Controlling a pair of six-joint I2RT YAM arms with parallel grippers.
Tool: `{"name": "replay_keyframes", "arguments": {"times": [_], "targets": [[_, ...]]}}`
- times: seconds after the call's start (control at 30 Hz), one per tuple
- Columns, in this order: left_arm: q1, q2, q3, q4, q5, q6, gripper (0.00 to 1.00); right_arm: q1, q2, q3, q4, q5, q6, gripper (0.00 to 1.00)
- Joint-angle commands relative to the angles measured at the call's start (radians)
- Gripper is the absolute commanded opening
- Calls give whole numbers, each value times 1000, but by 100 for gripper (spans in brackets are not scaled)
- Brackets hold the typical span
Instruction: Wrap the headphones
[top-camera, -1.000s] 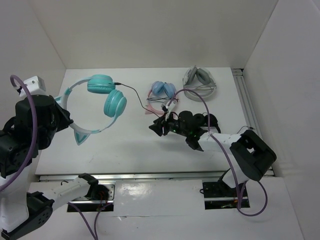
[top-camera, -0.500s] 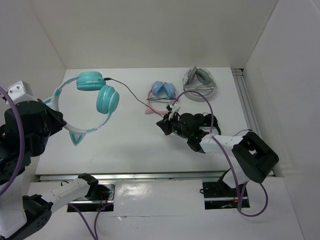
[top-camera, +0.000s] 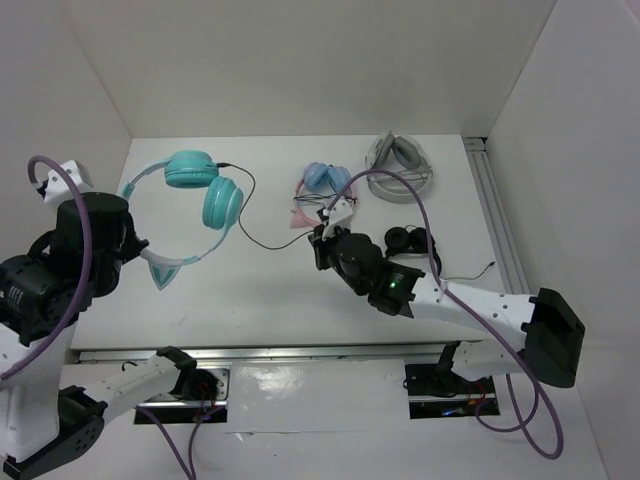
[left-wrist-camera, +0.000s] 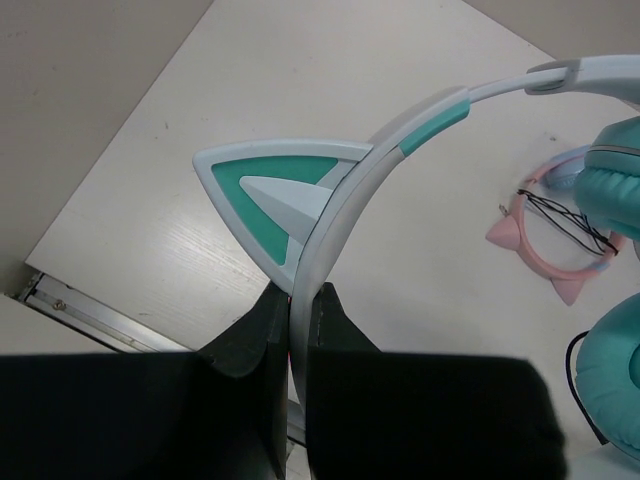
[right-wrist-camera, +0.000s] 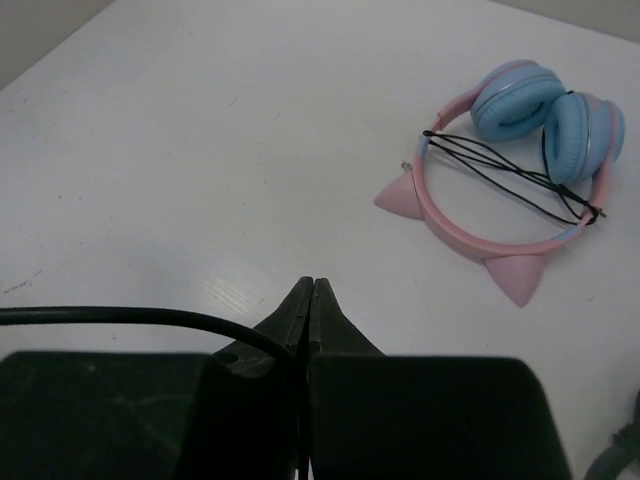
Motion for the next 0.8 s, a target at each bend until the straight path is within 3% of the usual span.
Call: {"name": "replay_keyframes", "arguments": {"times": [0.0, 0.17, 0.27, 0.43, 0.6, 0.77], "targets": [[5, 6, -13, 94, -67, -77, 0, 92, -38, 89, -159, 235, -61, 0], [5, 16, -85, 122, -57, -87, 0, 246, 14, 188, -264, 378, -158, 0], [5, 16, -129, 177, -34, -63, 0, 327, 65, 248, -304, 387, -222, 0], [5, 40, -192, 212, -43, -41, 0, 445, 83, 319, -340, 210, -349, 0], [5, -1, -312, 359, 37, 81, 0, 484, 111, 392, -400, 228, -416, 0], [5, -23, -470, 485, 210, 236, 0, 484, 151, 455, -440, 217, -477, 0]]}}
